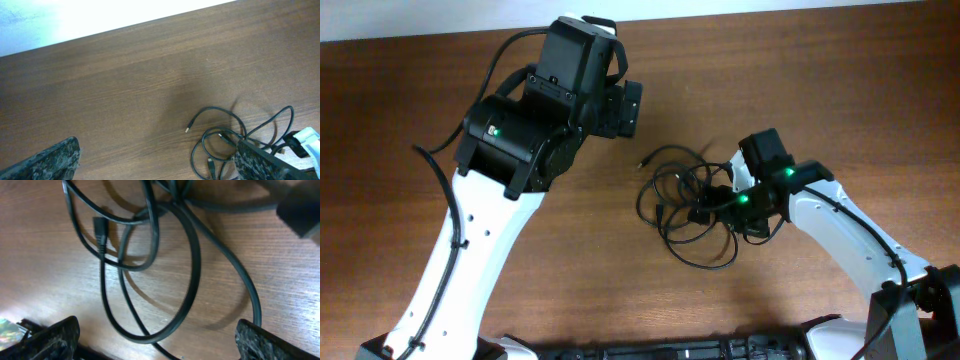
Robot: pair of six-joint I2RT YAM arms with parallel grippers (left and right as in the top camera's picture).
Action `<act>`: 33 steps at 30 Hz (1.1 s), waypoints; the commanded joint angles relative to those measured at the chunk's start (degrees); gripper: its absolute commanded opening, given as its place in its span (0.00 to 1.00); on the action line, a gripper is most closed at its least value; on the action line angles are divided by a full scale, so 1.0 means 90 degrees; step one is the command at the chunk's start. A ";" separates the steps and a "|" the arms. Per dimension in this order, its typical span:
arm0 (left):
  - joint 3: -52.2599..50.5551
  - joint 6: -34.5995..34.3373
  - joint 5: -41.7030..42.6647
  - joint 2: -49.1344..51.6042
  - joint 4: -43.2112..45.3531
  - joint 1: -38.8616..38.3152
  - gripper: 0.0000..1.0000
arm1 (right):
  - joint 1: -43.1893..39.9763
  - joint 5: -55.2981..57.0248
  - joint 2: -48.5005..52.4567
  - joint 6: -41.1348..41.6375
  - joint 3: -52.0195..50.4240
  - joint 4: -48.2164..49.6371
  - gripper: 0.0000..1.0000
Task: Untangle cables
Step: 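Lower the right gripper onto the cable pile and grasp a strand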
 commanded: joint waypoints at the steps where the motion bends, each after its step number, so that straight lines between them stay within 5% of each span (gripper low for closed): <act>1: 0.0109 -0.0078 -0.0061 0.0000 0.0012 0.0027 0.99 | 0.0039 -0.0034 0.0022 0.0491 -0.0437 0.0495 0.99; 4: 0.0109 -0.0078 -0.0061 0.0000 0.0010 0.0027 0.99 | 0.0039 -0.0061 0.0022 0.0959 -0.0733 0.1039 0.98; 12: 0.0109 -0.0078 -0.0061 0.0000 0.0010 0.0027 0.99 | 0.0039 -0.0070 0.0022 0.1001 -0.0896 0.1537 0.59; 28: 0.0109 -0.0078 -0.0061 0.0000 0.0007 0.0027 0.99 | 0.0471 0.0801 0.0036 0.1005 -0.1297 0.2793 0.52; 33: 0.0109 -0.0078 -0.0061 0.0000 0.0007 0.0027 0.99 | 0.0469 0.0797 0.0036 0.1287 -0.1294 0.2992 0.39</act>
